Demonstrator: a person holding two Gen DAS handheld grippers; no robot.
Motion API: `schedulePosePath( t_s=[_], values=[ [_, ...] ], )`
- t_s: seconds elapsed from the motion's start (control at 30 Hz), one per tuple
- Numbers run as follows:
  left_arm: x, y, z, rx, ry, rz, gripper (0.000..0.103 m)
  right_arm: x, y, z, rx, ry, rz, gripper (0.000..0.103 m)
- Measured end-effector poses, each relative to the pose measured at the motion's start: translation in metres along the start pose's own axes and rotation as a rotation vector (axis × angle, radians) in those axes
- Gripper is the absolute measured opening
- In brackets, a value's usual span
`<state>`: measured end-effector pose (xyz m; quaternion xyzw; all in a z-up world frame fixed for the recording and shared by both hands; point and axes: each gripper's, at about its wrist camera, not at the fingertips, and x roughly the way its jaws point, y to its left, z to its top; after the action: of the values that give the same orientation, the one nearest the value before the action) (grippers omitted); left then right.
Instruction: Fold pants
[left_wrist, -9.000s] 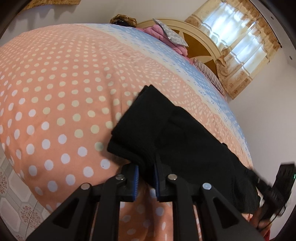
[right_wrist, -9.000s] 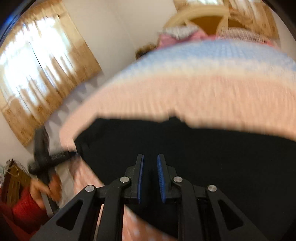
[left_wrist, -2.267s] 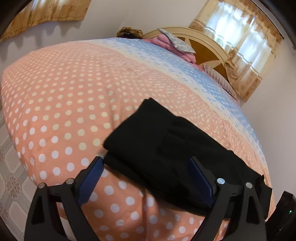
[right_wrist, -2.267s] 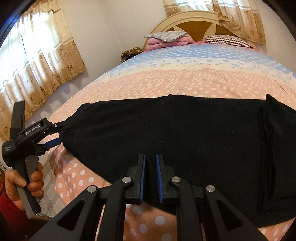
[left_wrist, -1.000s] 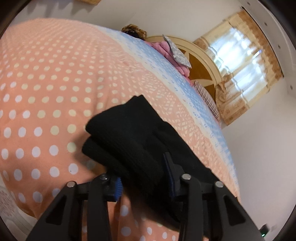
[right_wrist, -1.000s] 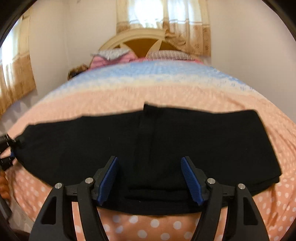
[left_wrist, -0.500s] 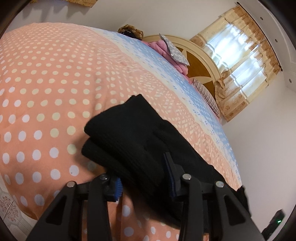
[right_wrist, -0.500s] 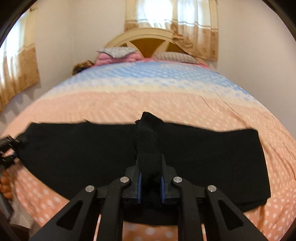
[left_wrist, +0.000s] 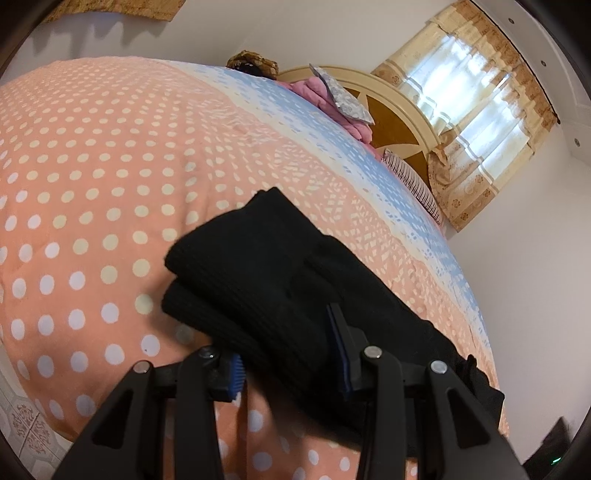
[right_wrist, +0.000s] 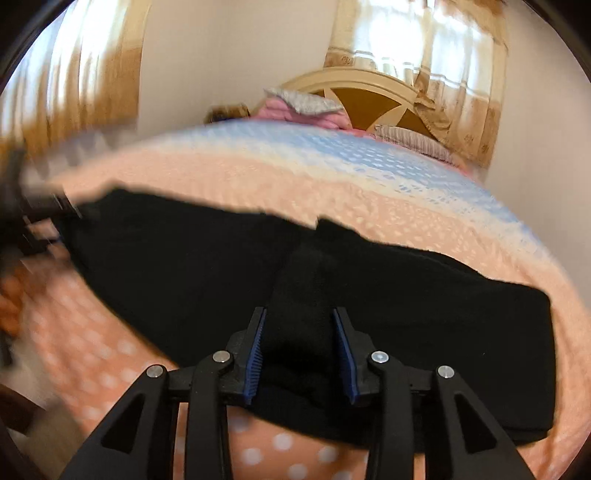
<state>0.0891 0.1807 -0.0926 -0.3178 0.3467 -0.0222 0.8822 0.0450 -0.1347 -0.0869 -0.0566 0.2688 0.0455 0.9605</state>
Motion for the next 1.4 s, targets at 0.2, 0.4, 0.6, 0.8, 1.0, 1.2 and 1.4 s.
schedulePosePath(
  t_s=[0.2,0.4,0.6,0.8,1.0,1.2,1.4],
  values=[
    [0.001,0.002,0.000,-0.012,-0.002,-0.002,0.042,-0.010,-0.043,0.018,0.225,-0.078,0.128,0.017],
    [0.005,0.000,0.004,-0.052,0.025,-0.043,0.064,0.033,-0.028,-0.005,0.224,0.014,0.165,0.017],
    [0.003,-0.003,0.004,-0.064,0.002,-0.020,0.035,0.016,-0.036,0.001,0.269,0.003,0.182,0.017],
    [-0.004,-0.008,0.004,-0.018,-0.013,0.008,0.017,-0.005,-0.047,0.001,0.306,-0.034,0.170,0.017],
    [-0.013,-0.050,0.016,0.129,-0.064,0.010,0.015,-0.041,-0.106,-0.013,0.484,-0.092,0.073,0.017],
    [-0.023,-0.156,0.012,0.394,-0.131,-0.123,0.013,-0.079,-0.183,-0.036,0.691,-0.145,-0.046,0.017],
    [-0.015,-0.275,-0.051,0.661,-0.101,-0.340,0.012,-0.115,-0.238,-0.057,0.819,-0.180,-0.130,0.017]
  ],
)
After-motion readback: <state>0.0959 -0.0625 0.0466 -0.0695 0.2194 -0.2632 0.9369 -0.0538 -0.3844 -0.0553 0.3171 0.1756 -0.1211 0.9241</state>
